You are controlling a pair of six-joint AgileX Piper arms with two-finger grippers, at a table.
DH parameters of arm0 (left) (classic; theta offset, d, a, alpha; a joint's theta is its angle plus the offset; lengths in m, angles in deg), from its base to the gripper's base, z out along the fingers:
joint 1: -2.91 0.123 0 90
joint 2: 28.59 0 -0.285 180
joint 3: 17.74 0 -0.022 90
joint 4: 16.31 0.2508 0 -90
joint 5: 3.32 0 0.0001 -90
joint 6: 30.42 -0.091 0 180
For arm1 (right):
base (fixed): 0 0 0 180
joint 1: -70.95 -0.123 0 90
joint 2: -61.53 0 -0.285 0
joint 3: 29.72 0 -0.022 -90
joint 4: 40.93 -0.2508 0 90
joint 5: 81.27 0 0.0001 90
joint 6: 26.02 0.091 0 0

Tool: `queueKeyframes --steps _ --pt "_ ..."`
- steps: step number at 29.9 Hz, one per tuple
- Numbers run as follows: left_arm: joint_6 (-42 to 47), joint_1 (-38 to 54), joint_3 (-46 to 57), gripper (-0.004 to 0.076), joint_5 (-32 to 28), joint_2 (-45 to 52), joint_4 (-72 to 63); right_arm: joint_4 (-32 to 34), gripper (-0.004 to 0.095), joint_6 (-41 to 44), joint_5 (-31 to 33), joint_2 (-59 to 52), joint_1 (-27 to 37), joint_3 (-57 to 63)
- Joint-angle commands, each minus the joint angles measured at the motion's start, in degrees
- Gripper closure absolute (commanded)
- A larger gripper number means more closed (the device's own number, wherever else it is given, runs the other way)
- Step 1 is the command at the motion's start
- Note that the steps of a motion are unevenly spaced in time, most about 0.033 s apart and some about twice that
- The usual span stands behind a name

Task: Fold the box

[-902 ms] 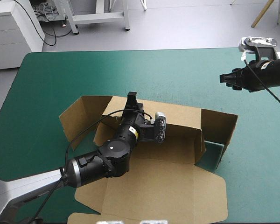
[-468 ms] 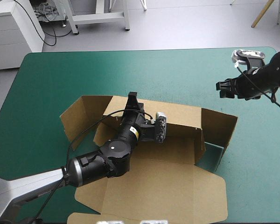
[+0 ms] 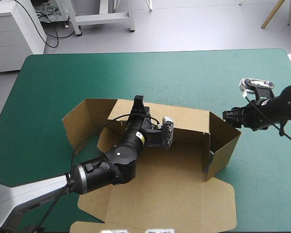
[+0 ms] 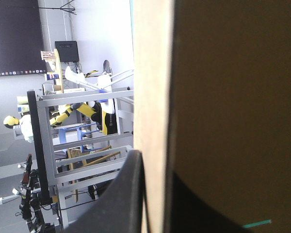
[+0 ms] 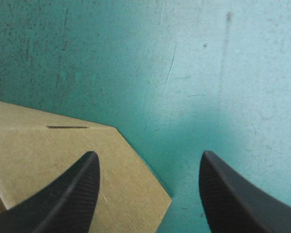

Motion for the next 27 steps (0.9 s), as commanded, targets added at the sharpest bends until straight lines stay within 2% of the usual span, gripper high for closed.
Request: queueKeyframes --steps 1,8,16,27 --pt "0.9 0.0 -0.1 0.0734 0.2 0.6 -4.6 -3.6 0.0359 -1.9 -3.1 -4.9 0.5 2.9" --pt "0.9 0.0 -0.1 0.0734 0.2 0.6 -4.6 -9.8 0.0359 -6.0 -6.5 -12.6 0.5 11.5" --pt "1.1 0.0 -0.1 0.0734 0.2 0.6 -4.7 -10.9 0.0359 -8.6 -8.9 -21.4 0.5 18.3" --pt "1.4 0.0 -0.1 0.0734 0.2 0.6 -4.8 -16.2 0.0362 -14.7 -9.3 -23.6 0.4 20.8"
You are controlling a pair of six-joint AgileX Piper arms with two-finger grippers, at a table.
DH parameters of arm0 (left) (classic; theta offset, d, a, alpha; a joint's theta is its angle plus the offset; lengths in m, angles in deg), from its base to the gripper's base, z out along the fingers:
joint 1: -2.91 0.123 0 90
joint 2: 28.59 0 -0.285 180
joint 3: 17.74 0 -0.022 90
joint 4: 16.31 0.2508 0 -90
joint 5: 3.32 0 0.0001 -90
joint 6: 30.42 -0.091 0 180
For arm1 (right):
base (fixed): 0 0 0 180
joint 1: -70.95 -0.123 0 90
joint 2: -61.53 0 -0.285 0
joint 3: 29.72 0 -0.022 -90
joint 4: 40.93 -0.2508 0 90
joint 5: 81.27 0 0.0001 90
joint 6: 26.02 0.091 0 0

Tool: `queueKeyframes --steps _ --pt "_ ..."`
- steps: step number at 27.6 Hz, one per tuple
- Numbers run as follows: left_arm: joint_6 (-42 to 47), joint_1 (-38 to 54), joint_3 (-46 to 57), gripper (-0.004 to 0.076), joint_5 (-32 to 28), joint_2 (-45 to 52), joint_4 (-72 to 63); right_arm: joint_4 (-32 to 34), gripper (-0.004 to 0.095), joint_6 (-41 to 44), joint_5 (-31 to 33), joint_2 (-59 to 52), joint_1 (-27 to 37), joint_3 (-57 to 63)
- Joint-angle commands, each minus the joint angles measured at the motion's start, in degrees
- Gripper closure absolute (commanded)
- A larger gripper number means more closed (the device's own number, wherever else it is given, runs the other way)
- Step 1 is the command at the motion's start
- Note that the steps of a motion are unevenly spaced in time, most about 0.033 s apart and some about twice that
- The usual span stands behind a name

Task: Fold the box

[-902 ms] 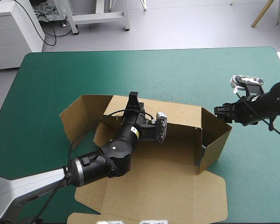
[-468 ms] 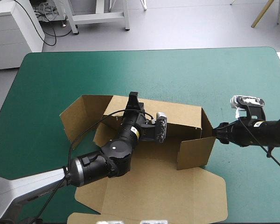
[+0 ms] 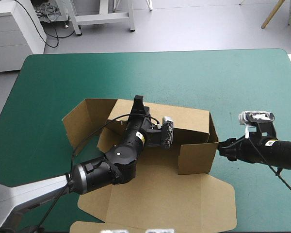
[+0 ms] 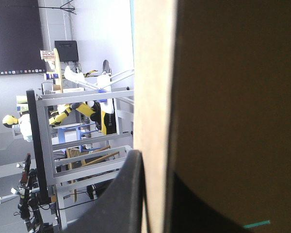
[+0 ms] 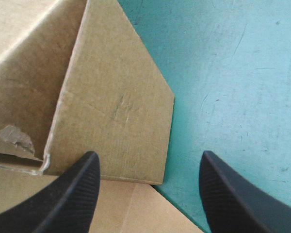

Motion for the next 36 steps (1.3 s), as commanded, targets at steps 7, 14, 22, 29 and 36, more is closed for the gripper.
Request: queueKeyframes --steps 7,14,22,29,36 --pt "3.3 0.0 -0.1 0.0734 0.2 0.6 -4.1 -5.5 0.0408 -7.2 0.7 -2.3 0.4 -1.3" --pt "3.3 0.0 -0.1 0.0734 0.0 0.6 -3.4 -7.1 0.0409 -12.2 1.4 -3.3 0.4 -0.9" --pt "3.3 0.0 -0.1 0.0734 0.0 0.6 -3.4 -10.5 0.0403 -20.7 -0.3 -3.1 0.4 5.0" --pt "3.3 0.0 -0.1 0.0734 0.1 0.6 -3.4 -13.3 0.0403 -26.8 -2.5 -3.1 0.4 8.1" --pt "3.3 0.0 -0.1 0.0734 0.1 0.6 -3.4 -11.1 0.0403 -27.6 -9.0 -3.1 -5.2 8.1"
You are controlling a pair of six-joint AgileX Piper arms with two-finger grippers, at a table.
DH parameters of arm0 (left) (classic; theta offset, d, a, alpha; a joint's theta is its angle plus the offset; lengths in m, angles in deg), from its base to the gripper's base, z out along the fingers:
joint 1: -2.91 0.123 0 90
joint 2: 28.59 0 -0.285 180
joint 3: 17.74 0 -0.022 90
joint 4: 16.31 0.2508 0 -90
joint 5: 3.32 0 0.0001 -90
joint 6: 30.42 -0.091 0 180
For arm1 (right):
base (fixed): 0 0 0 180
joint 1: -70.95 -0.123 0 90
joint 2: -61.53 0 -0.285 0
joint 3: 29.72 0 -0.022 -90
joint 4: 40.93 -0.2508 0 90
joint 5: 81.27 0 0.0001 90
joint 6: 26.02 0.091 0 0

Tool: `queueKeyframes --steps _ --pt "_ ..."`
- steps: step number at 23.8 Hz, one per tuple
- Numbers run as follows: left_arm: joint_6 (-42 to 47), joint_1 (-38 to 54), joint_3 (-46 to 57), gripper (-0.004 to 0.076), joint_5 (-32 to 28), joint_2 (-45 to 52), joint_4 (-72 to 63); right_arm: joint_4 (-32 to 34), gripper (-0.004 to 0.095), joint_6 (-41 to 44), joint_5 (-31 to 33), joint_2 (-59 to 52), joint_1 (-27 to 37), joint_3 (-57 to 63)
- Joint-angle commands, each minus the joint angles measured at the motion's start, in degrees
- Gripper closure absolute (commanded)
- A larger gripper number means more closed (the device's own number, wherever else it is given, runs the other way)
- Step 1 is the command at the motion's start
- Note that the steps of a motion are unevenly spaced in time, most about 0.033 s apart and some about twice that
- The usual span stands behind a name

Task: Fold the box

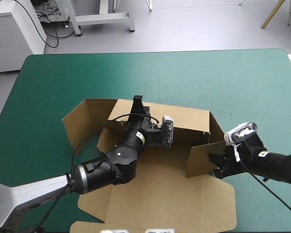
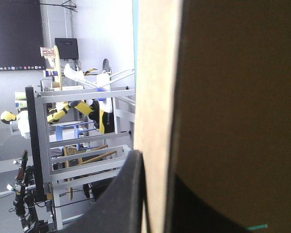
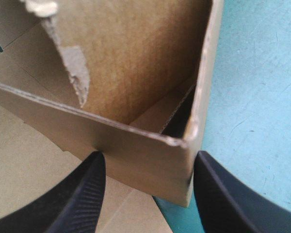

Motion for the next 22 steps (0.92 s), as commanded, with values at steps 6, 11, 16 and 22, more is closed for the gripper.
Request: queueKeyframes --steps 6,11,16,22 --pt "1.0 0.0 -0.1 0.0734 0.1 0.7 -4.1 11.6 0.0403 23.6 -16.4 -0.4 -20.7 -1.4" --pt "1.0 0.0 -0.1 0.0734 0.5 0.7 -4.2 26.1 0.0403 43.4 -23.9 0.3 -28.4 -1.4" --pt "1.0 0.0 -0.1 0.0734 2.6 0.7 -4.0 34.7 0.0422 54.1 -25.7 7.8 -30.1 -1.4" --pt "1.0 0.0 -0.1 0.0734 2.7 0.7 -2.5 34.7 0.0510 54.1 -28.4 8.0 -30.1 -1.6"
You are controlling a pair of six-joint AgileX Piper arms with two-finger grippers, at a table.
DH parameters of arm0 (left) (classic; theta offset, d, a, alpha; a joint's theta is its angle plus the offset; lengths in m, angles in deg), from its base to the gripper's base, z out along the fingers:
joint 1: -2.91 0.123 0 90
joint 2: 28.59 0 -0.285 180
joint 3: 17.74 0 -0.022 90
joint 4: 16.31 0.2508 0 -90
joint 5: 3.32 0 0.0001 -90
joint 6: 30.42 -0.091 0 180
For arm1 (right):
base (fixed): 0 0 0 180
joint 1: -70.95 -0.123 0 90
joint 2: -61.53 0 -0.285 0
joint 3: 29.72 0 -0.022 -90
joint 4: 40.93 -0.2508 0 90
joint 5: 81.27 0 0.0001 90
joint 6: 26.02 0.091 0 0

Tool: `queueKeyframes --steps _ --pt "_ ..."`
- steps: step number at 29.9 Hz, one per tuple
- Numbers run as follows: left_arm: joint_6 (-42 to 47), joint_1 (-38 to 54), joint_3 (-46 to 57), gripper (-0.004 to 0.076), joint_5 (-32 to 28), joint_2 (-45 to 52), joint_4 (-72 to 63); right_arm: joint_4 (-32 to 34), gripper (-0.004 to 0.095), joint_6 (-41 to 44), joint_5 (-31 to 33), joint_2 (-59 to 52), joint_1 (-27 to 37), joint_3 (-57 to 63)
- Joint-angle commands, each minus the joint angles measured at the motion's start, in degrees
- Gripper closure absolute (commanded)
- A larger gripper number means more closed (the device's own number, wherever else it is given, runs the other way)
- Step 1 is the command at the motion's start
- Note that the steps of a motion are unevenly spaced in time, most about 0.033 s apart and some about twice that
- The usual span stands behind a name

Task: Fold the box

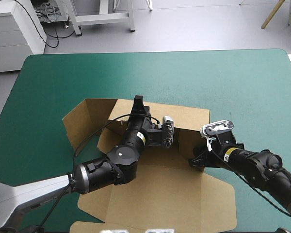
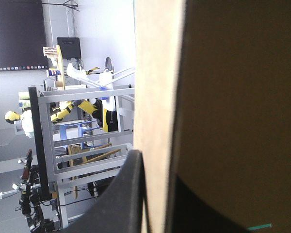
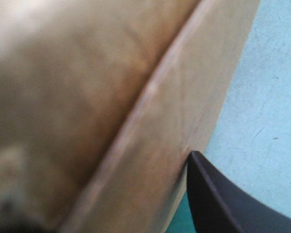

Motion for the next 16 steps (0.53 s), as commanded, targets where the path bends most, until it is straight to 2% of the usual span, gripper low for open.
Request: queueKeyframes --steps 1,8,11,15,16 --pt "1.0 0.0 -0.1 0.0734 2.0 1.1 -3.4 0.7 0.0518 0.2 -5.0 -0.8 0.0 -1.7" --pt "1.0 0.0 -0.1 0.0734 2.0 1.1 -2.6 0.6 0.0629 0.0 -4.8 -0.8 0.0 -1.7" --pt "1.0 0.0 -0.1 0.0734 2.1 1.1 -1.1 0.6 0.0733 0.0 -4.9 -0.8 0.0 -1.7" --pt "1.2 0.0 -0.1 0.0733 1.9 1.2 0.3 0.6 0.0918 -0.2 -4.9 -0.8 0.0 -1.7" --pt "1.2 0.0 -0.1 0.0730 1.9 1.2 0.3 0.6 0.0923 -0.2 -5.0 -0.8 0.0 -1.7"
